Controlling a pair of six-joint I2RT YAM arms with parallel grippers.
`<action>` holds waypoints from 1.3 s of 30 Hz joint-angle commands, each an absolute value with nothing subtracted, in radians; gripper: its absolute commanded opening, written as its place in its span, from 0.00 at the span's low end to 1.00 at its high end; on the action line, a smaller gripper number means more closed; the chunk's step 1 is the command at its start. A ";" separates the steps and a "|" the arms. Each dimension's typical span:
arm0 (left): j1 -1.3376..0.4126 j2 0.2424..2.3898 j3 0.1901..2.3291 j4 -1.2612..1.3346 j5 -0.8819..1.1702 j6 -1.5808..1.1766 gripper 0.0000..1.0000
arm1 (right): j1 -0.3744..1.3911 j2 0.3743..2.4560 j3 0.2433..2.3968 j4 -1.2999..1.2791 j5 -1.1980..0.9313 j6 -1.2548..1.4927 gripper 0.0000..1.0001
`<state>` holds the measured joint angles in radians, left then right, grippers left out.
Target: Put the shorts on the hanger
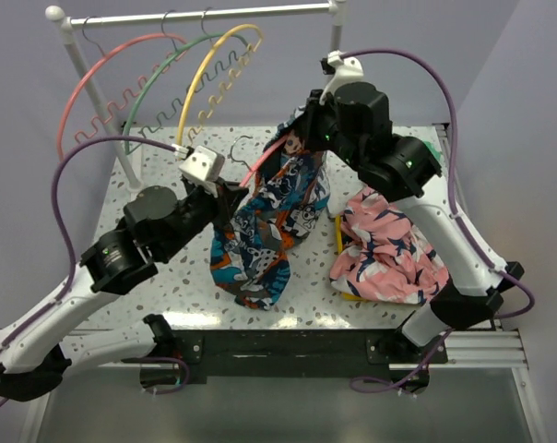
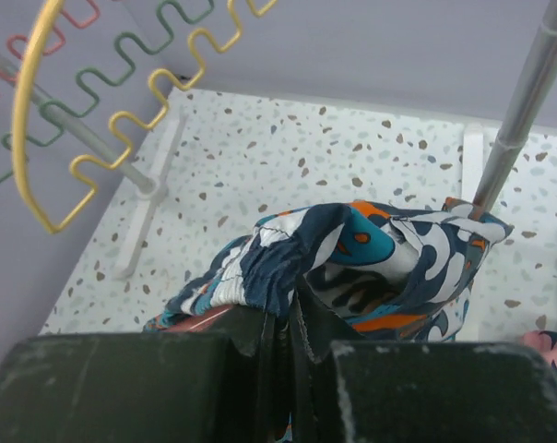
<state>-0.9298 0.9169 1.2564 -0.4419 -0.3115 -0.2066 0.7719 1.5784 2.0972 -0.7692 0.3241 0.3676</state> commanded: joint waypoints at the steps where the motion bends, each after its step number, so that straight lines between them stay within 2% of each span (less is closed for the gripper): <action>1: -0.930 0.897 1.321 -0.560 -0.291 -0.173 0.00 | 0.684 1.687 2.147 -0.874 0.280 0.348 0.02; 3: -0.928 0.896 1.327 -0.568 -0.307 -0.178 0.00 | 0.680 1.704 2.161 -0.871 0.239 0.354 0.02; 5: -0.928 0.894 1.312 -0.555 -0.336 -0.187 0.00 | 0.695 1.657 2.106 -0.833 0.148 0.370 0.11; 8: -0.928 0.899 1.293 -0.525 -0.382 -0.204 0.00 | 0.771 1.602 2.013 -0.756 0.182 0.347 0.31; 9: -0.928 0.900 1.293 -0.517 -0.393 -0.210 0.00 | 0.791 1.577 2.005 -0.762 0.195 0.338 0.44; 12: -0.930 0.899 1.301 -0.488 -0.434 -0.224 0.00 | 0.842 1.479 1.930 -0.740 0.225 0.337 0.58; 15: -0.930 0.905 1.319 -0.474 -0.443 -0.229 0.00 | 0.845 1.340 1.769 -0.674 0.278 0.364 0.64; 17: -0.930 0.908 1.331 -0.468 -0.443 -0.227 0.00 | 0.845 1.287 1.677 -0.660 0.281 0.380 0.64; 20: -0.928 0.913 1.338 -0.456 -0.440 -0.230 0.00 | 0.854 1.215 1.537 -0.603 0.151 0.423 0.64; 22: -0.928 0.913 1.338 -0.443 -0.439 -0.233 0.00 | 0.932 1.171 1.409 -0.508 0.098 0.443 0.66; 25: -0.930 0.920 1.344 -0.428 -0.434 -0.230 0.00 | 1.062 1.164 1.289 -0.347 0.081 0.427 0.73; 28: -0.928 0.933 1.354 -0.425 -0.430 -0.230 0.00 | 1.101 1.212 1.253 -0.263 0.045 0.417 0.75; 32: -0.930 0.937 1.359 -0.422 -0.428 -0.235 0.00 | 1.101 1.253 1.207 -0.128 0.031 0.439 0.74; 35: -0.928 0.934 1.359 -0.417 -0.434 -0.236 0.00 | 1.101 1.304 1.219 -0.091 0.066 0.466 0.66; 37: -0.928 0.934 1.361 -0.416 -0.442 -0.236 0.00 | 1.104 1.313 1.215 -0.077 0.086 0.485 0.40; 39: -0.928 0.933 1.359 -0.407 -0.456 -0.236 0.00 | 1.117 1.283 1.201 -0.061 0.122 0.494 0.09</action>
<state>-0.9298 0.9470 1.3006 -0.5343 -0.4232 -0.2214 1.1046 1.3315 1.1950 -0.1978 0.0616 0.4541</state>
